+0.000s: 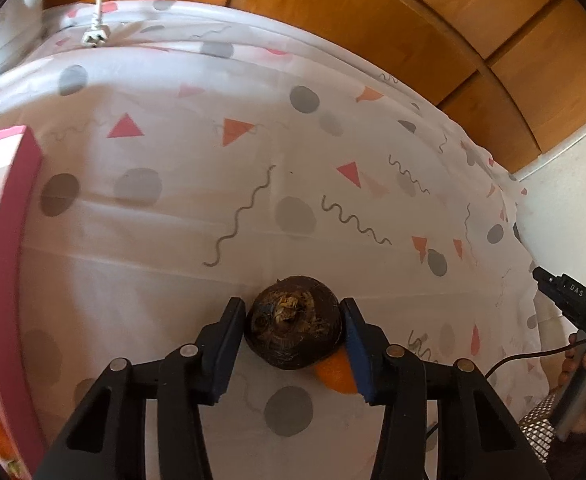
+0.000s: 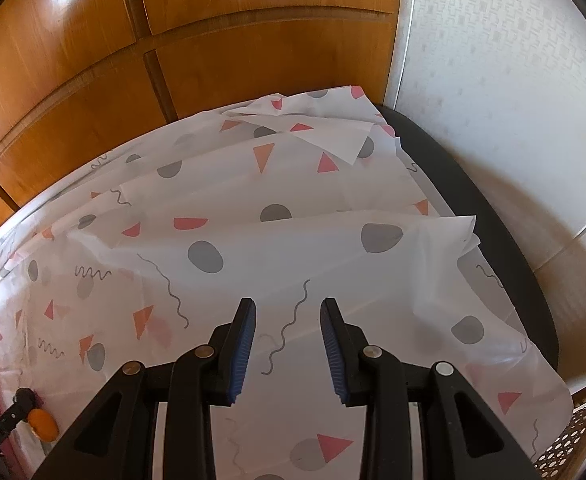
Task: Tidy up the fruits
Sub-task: 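Close the left gripper on the dark brown fruit, then carry the brown fruit into the pink tray and open the left gripper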
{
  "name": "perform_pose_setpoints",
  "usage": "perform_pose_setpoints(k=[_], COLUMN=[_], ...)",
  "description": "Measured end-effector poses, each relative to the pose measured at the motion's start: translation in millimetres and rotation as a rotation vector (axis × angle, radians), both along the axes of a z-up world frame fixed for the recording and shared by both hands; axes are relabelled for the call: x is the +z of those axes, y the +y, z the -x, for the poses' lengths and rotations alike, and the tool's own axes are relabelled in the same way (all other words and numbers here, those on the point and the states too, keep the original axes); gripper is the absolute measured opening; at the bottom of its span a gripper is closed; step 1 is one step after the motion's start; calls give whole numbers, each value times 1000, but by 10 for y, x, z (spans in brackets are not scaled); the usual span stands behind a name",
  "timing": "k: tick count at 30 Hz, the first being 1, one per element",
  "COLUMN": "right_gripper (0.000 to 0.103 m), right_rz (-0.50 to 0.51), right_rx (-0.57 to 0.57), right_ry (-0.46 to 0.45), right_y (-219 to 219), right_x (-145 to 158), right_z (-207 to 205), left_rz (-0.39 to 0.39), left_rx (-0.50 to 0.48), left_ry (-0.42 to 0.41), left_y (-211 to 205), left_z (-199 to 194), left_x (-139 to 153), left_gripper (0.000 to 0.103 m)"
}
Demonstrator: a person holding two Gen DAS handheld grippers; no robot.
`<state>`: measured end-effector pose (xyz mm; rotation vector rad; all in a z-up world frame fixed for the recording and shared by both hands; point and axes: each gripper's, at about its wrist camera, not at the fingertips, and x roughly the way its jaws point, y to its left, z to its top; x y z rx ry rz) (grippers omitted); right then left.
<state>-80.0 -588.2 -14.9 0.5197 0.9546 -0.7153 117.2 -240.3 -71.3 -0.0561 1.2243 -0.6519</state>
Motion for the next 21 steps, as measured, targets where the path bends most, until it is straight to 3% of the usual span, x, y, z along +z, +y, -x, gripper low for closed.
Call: perform_pose_setpoints(k=[12, 21], right_gripper=[34, 34], right_rz=[10, -3], right_rx=[-15, -61], right_ry=[38, 35], right_y=[-8, -63], right_x=[-74, -93], right_z=[-2, 64], left_rz=[41, 99], left_rx=[52, 173], left_ry=[-96, -158], left_y=[527, 1246], left_z=[197, 261], left_x=[395, 711], left_gripper=[49, 49])
